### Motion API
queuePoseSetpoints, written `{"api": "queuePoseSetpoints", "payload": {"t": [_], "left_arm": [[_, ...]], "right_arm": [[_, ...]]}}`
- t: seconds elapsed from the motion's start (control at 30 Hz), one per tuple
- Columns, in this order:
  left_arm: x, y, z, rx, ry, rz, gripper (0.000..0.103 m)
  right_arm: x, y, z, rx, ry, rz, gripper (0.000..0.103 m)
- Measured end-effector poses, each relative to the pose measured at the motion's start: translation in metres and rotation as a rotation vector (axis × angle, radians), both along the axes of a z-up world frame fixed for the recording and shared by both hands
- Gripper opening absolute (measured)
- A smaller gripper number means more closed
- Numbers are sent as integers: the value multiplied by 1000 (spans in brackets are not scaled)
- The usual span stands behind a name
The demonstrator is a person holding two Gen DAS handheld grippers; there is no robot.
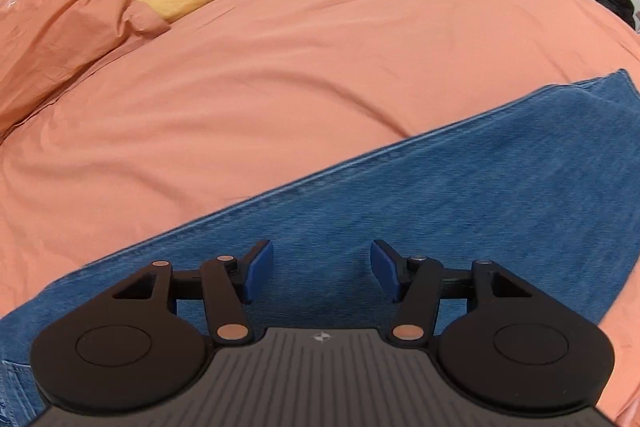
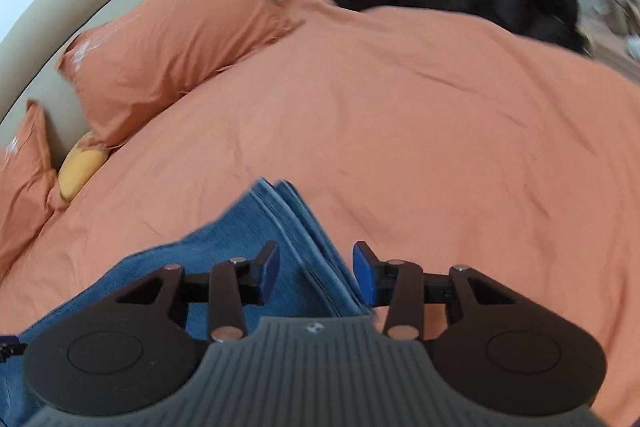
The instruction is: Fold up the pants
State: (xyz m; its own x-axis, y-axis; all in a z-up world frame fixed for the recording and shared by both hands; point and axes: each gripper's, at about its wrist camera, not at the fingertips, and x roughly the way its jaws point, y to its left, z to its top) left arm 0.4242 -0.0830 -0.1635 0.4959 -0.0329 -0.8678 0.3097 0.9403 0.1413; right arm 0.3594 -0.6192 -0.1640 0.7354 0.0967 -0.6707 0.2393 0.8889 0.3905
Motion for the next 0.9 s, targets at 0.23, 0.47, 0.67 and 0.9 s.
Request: {"api": "queuePoseSetpoints", "payload": {"t": [0.23, 0.47, 0.67, 0.9], "left_arm": [[11, 46, -11, -12, 15, 74, 66], [17, 82, -27, -23, 48, 150, 66], [22, 88, -33, -62, 16, 182, 65], [29, 89, -37, -93, 6, 230, 65]], "right_arm": [[99, 34, 4, -85, 61, 116, 38], [131, 27, -18, -31, 181, 132, 4], [132, 34, 5, -157, 103, 85, 0], [151, 39, -19, -208, 182, 60, 0]]}}
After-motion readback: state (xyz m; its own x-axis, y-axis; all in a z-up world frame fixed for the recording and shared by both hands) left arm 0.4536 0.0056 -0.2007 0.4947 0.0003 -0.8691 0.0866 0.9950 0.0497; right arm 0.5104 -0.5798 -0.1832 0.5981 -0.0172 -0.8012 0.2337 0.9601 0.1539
